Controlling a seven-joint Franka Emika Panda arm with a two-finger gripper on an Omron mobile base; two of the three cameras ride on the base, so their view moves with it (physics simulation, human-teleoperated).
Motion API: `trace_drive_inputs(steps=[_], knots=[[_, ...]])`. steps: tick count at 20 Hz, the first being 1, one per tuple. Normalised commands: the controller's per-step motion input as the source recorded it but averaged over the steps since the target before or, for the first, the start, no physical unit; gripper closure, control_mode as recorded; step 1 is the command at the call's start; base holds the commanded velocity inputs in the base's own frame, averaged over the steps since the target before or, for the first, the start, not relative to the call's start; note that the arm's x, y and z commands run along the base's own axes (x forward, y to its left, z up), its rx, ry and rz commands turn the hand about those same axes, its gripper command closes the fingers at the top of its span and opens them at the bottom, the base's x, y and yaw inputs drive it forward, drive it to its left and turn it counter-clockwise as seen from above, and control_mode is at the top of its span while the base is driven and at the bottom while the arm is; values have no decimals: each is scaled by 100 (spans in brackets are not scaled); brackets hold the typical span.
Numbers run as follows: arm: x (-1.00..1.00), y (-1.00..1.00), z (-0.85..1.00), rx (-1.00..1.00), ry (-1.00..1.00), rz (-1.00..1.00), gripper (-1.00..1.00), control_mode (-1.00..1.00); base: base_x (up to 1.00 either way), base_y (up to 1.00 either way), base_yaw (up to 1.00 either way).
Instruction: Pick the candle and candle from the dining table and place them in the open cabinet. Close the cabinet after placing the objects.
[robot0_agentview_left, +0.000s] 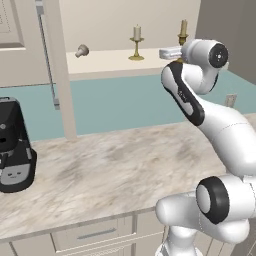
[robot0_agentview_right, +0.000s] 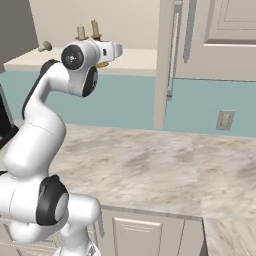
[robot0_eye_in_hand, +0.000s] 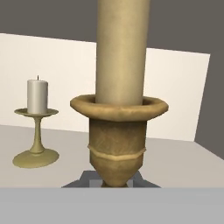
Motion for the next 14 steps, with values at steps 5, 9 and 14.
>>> trace_drive_inputs(steps=[5,9,14], knots=[[33,0,-13,0,0,0,100,-100,0,0,0],[34,0,-11,0,0,0,100,-100,0,0,0],[38,-2,-4,0,1,0,100,-100,0,0,0]])
